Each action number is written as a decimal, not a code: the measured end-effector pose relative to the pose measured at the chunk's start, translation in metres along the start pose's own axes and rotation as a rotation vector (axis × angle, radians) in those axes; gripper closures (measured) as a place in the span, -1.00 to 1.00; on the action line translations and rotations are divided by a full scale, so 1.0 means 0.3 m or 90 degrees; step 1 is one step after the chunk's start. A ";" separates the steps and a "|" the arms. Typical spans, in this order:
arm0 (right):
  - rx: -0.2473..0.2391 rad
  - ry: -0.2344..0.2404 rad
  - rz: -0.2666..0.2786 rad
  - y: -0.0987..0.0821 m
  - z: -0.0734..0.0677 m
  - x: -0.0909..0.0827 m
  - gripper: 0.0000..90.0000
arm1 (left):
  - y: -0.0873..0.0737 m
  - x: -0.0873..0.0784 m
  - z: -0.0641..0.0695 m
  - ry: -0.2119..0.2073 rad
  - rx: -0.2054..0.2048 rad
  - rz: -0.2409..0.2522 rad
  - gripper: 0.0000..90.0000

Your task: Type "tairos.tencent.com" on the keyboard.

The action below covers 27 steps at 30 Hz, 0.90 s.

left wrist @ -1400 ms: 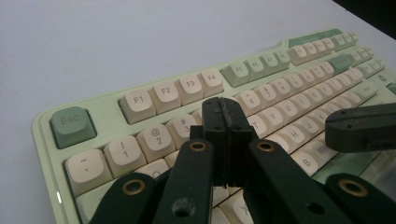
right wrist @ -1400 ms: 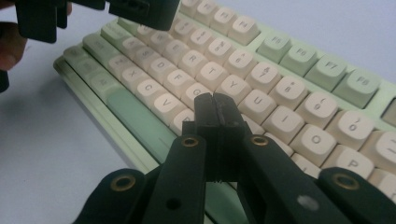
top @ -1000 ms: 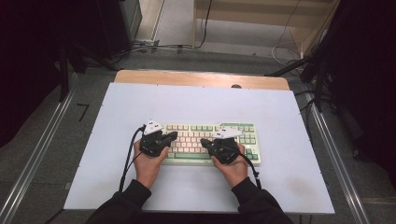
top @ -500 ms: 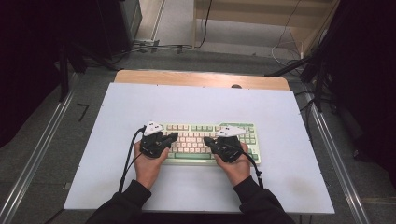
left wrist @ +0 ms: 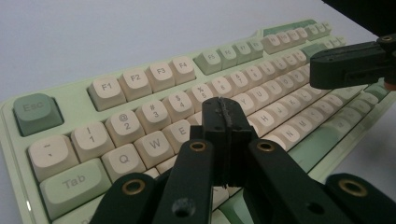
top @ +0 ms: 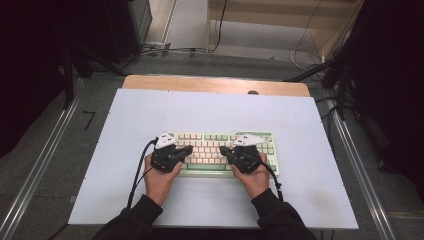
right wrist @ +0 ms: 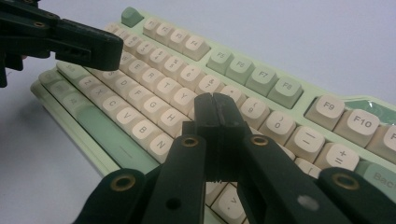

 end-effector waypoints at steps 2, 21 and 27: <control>0.000 -0.001 -0.001 -0.001 0.001 0.000 0.94 | -0.003 -0.001 0.002 -0.001 0.001 -0.002 1.00; 0.001 -0.001 0.000 -0.002 0.002 -0.004 0.94 | -0.039 0.015 0.037 -0.016 0.027 -0.030 1.00; 0.003 -0.002 0.000 -0.001 0.002 -0.005 0.94 | -0.043 0.016 0.040 -0.016 0.030 -0.032 1.00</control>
Point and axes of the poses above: each handheld gripper's, and its own axes: x roughly forward along the jaws, y roughly out of its top, z roughly to its right, the point moved 3 cm from there along x, roughly forward along the jaws, and after that the axes turned 15 degrees about y, right-handed, at the moved point
